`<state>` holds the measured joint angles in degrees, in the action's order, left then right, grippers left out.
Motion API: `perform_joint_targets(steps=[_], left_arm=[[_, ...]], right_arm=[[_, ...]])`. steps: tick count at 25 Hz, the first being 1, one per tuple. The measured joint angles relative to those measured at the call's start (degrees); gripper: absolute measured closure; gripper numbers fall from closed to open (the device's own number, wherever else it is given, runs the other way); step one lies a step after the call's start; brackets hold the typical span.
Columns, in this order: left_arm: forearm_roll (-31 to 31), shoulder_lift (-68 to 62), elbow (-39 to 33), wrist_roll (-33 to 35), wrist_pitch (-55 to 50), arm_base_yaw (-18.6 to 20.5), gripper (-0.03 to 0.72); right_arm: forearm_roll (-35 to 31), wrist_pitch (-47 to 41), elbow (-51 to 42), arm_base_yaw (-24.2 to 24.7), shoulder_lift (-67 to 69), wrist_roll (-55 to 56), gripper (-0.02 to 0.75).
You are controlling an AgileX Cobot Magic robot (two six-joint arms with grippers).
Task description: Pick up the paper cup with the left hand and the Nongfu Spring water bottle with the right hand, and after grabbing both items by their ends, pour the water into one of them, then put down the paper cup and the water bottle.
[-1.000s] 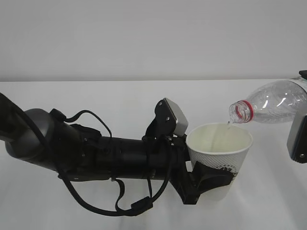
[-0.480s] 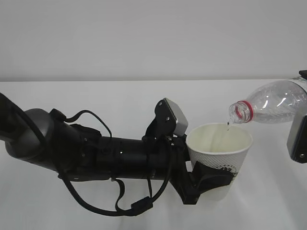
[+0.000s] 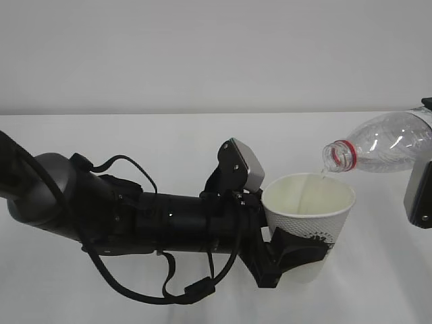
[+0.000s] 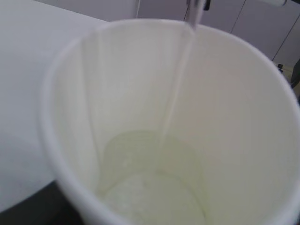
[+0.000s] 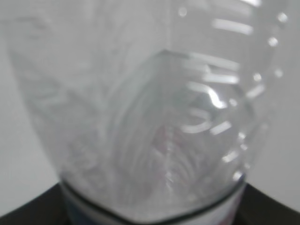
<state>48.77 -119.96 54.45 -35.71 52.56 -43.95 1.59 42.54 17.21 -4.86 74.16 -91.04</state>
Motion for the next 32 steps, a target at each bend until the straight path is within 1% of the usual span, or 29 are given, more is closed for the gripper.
perform_joint_targets(steps=[32], left_arm=[[-0.5,0.0,0.0,0.0,-0.1,0.0,0.199]], right_arm=[[-0.1,0.0,0.3,0.0,0.0,-0.2,0.334]])
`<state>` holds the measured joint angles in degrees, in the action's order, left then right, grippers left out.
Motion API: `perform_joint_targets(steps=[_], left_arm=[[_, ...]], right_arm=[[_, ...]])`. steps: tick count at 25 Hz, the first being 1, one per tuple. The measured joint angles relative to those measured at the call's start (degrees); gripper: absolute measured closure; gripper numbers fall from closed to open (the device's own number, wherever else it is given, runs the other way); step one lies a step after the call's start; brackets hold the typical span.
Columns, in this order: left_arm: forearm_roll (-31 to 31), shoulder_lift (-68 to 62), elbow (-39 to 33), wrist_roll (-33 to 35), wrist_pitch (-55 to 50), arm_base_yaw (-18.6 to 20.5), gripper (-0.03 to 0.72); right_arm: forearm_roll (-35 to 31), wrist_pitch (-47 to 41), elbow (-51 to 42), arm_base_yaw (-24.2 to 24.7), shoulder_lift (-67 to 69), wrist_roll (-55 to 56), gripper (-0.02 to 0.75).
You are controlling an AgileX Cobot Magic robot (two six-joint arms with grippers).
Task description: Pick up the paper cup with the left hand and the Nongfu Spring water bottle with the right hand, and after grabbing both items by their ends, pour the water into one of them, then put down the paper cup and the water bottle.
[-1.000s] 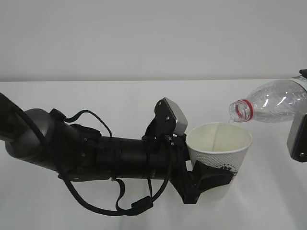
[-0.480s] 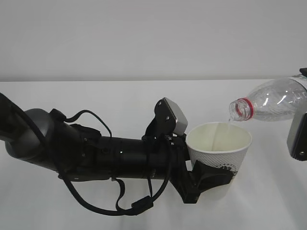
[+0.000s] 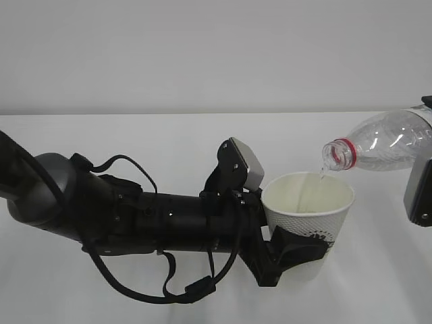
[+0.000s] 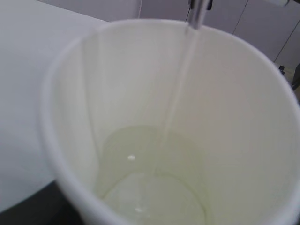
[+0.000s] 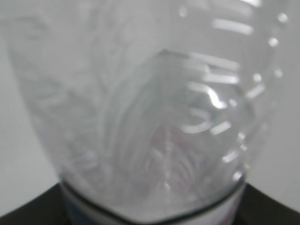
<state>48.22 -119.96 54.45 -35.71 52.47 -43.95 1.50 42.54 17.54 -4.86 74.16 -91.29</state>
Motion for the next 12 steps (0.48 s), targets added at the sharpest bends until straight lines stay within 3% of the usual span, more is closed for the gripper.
perform_joint_targets(steps=[12], left_arm=[[0.0,0.0,0.0,0.0,0.0,0.0,0.199]], right_arm=[[0.0,-1.3,0.4,0.0,0.0,-1.0,0.334]])
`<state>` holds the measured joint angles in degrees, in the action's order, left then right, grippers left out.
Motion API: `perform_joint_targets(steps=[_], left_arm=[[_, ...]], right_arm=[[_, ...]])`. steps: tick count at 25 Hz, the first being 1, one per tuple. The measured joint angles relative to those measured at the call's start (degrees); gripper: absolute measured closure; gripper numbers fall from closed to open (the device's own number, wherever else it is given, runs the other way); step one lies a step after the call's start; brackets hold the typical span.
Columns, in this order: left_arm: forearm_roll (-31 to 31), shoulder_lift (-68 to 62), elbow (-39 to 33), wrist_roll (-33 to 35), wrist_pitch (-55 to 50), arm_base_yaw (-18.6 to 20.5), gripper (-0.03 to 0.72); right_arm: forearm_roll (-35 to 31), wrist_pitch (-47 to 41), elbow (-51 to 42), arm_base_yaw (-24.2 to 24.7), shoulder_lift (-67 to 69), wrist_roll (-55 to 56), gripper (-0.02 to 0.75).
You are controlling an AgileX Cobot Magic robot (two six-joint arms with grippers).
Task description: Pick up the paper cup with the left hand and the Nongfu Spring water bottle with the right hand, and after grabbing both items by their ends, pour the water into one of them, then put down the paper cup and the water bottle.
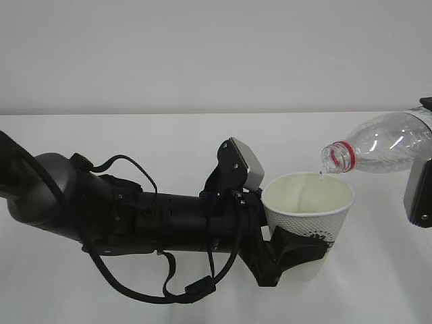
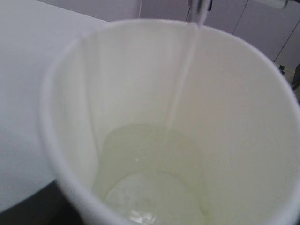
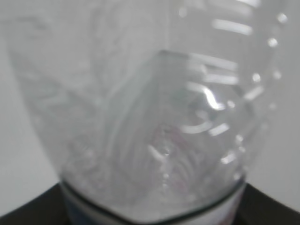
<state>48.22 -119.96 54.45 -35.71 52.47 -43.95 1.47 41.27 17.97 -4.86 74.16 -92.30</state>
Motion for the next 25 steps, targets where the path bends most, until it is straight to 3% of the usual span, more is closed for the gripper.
perform_joint_targets(steps=[25], left_arm=[[0.0,0.0,0.0,0.0,-0.1,0.0,0.199]], right_arm=[[0.0,-0.1,0.0,0.0,0.0,-0.1,0.334]])
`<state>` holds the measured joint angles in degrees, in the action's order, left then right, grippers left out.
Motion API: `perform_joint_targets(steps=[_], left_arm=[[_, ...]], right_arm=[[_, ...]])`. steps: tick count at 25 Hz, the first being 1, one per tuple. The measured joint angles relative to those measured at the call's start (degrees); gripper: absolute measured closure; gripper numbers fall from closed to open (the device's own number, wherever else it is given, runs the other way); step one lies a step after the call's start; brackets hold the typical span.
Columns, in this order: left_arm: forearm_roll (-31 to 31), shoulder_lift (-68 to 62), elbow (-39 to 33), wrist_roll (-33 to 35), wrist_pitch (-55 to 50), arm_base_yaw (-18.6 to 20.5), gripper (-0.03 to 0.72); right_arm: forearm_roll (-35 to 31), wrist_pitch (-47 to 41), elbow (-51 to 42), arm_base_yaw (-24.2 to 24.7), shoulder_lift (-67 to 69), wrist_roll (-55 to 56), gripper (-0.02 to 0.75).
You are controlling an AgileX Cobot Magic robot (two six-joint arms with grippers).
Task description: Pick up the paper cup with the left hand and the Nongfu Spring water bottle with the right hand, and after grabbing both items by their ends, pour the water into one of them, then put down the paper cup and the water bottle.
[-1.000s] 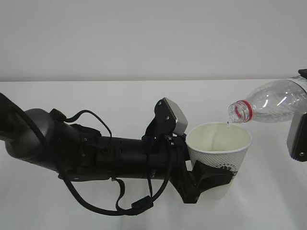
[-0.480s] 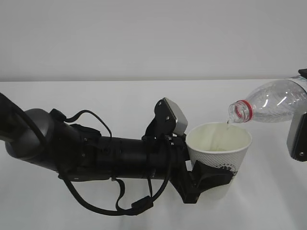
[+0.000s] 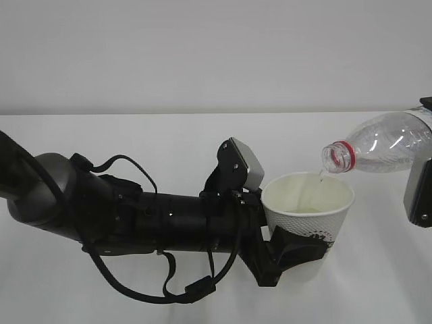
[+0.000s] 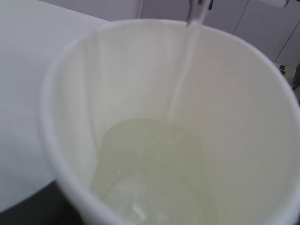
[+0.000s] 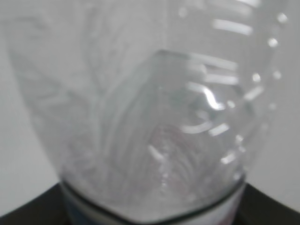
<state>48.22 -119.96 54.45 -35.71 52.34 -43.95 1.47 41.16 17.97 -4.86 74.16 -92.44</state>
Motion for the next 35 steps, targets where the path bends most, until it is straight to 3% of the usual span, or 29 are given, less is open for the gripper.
perform_joint_targets(steps=[35], left_arm=[[-0.1,0.0,0.0,-0.1,-0.7,0.0,0.199]], right_arm=[[0.0,0.0,0.0,0.0,0.0,-0.3,0.334]])
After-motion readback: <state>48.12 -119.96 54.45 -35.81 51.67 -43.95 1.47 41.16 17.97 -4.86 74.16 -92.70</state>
